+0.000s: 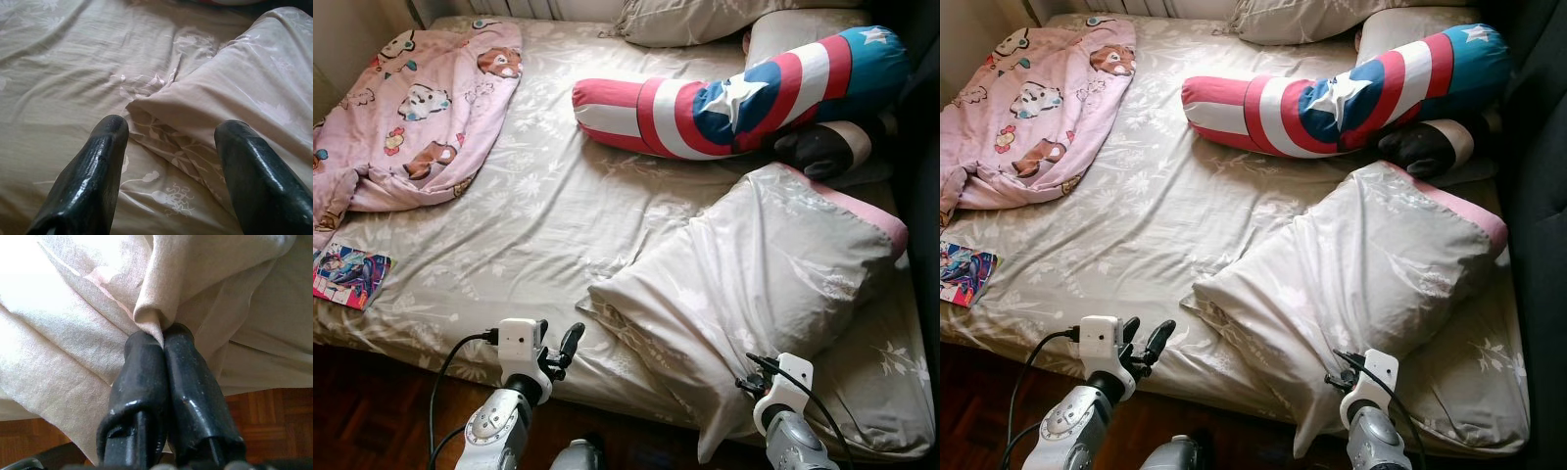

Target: Clean up the room

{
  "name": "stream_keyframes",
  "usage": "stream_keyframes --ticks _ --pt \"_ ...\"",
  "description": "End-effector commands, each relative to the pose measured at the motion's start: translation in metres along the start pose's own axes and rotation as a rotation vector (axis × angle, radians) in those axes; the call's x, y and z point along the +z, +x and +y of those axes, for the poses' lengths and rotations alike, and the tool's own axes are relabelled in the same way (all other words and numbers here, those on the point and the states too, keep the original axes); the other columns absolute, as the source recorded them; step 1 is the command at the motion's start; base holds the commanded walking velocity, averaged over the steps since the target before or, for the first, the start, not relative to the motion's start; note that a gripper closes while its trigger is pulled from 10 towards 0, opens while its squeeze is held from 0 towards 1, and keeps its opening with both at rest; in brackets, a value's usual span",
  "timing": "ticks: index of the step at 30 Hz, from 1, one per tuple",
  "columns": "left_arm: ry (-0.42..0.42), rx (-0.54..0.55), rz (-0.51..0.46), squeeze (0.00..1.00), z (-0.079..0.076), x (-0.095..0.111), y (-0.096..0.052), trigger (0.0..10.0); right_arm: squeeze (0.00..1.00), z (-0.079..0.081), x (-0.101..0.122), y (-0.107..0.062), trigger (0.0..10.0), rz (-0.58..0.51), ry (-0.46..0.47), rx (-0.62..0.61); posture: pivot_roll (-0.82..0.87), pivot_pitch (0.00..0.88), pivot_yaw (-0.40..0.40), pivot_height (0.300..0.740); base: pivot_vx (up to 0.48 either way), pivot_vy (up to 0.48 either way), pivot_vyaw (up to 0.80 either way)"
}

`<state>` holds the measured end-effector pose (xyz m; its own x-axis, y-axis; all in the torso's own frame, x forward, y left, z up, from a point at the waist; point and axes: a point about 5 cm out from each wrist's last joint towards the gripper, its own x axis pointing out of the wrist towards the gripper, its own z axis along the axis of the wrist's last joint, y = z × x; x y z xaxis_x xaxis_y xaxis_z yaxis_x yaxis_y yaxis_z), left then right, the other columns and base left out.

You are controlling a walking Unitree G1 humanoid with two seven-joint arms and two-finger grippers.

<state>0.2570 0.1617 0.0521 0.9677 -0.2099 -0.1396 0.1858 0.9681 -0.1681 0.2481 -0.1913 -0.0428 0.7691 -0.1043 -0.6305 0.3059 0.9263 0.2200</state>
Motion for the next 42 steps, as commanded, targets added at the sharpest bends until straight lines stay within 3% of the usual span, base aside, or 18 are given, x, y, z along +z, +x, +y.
stream_keyframes --ticks 1,9,15,21,22,25,26,28,31,34,35,36,37,40,41,42 --pt "-0.003 0.012 0.026 0.00 0.004 -0.008 -0.002 10.0 0.00 -0.006 -0.013 -0.003 0.0 0.052 0.010 -0.027 0.17 0.226 0.043 0.736 0.000 0.000 0.00" --pt "-0.001 0.013 0.035 0.00 0.006 -0.012 0.005 10.0 0.00 -0.004 -0.011 -0.002 0.0 0.064 0.017 -0.018 0.14 0.195 0.036 0.736 0.000 0.000 0.00" --pt "-0.001 0.011 0.022 0.00 0.001 -0.009 0.019 10.0 0.00 -0.026 0.007 -0.001 0.0 0.024 -0.010 -0.110 0.08 0.146 0.018 0.736 0.000 0.000 0.00" --pt "-0.007 0.014 0.009 0.00 0.002 -0.006 0.028 10.0 0.00 -0.067 0.038 -0.006 0.0 -0.084 0.013 -0.282 0.03 0.108 0.005 0.736 0.000 0.000 0.00" --pt "-0.007 0.014 0.009 0.00 0.002 -0.006 0.028 10.0 0.00 -0.067 0.038 -0.006 0.0 -0.084 0.013 -0.282 0.03 0.108 0.005 0.736 0.000 0.000 0.00" --pt "-0.006 0.016 0.006 0.00 0.003 -0.007 0.030 10.0 0.00 -0.102 0.054 -0.016 0.0 -0.139 0.007 -0.398 0.01 0.097 0.000 0.736 0.000 0.000 0.00" --pt "-0.006 0.018 0.006 0.00 0.004 -0.008 0.031 10.0 0.00 -0.125 0.064 -0.026 0.0 -0.179 0.008 -0.467 0.00 0.091 0.001 0.736 0.000 0.000 0.00" --pt "-0.007 0.021 0.007 0.00 0.004 -0.008 0.031 10.0 0.00 -0.141 0.070 -0.033 0.0 -0.199 -0.011 -0.522 -0.01 0.088 0.003 0.736 0.000 0.000 0.00" --pt "-0.007 0.021 0.010 0.00 0.005 -0.009 0.031 10.0 0.00 -0.163 0.079 -0.046 0.0 -0.225 -0.020 -0.582 -0.03 0.081 0.006 0.736 0.000 0.000 0.00" --pt "-0.006 0.024 0.012 0.00 0.006 -0.010 0.032 10.0 0.00 -0.166 0.082 -0.048 0.0 -0.228 -0.016 -0.554 -0.03 0.079 0.006 0.736 0.000 0.000 0.00" --pt "-0.003 0.026 0.018 0.00 0.006 -0.012 0.032 10.0 0.00 -0.148 0.082 -0.039 9.3 -0.264 -0.020 -0.407 -0.03 0.077 0.005 0.736 0.000 0.000 0.00" --pt "-0.002 0.026 0.020 0.00 0.007 -0.012 0.032 10.0 0.00 -0.140 0.082 -0.036 9.3 -0.272 -0.022 -0.350 -0.03 0.076 0.005 0.736 0.000 0.000 0.00" --pt "0.000 0.025 0.020 0.00 0.007 -0.012 0.032 10.0 0.00 -0.127 0.079 -0.031 10.0 -0.277 -0.031 -0.273 -0.03 0.077 0.005 0.736 0.000 0.000 0.00" --pt "0.000 0.026 0.019 0.00 0.007 -0.012 0.032 10.0 0.00 -0.115 0.075 -0.026 10.0 -0.267 -0.012 -0.223 -0.02 0.075 0.005 0.736 0.000 0.000 0.00" --pt "0.001 0.025 0.015 0.00 0.007 -0.011 0.033 10.0 0.22 -0.104 0.071 -0.022 10.0 -0.257 -0.006 -0.181 -0.01 0.073 0.005 0.736 0.000 0.000 0.00" --pt "0.003 0.025 0.012 0.00 0.007 -0.010 0.034 10.0 1.00 -0.093 0.067 -0.018 10.0 -0.252 0.003 -0.137 -0.01 0.072 0.005 0.736 0.000 0.000 0.00"
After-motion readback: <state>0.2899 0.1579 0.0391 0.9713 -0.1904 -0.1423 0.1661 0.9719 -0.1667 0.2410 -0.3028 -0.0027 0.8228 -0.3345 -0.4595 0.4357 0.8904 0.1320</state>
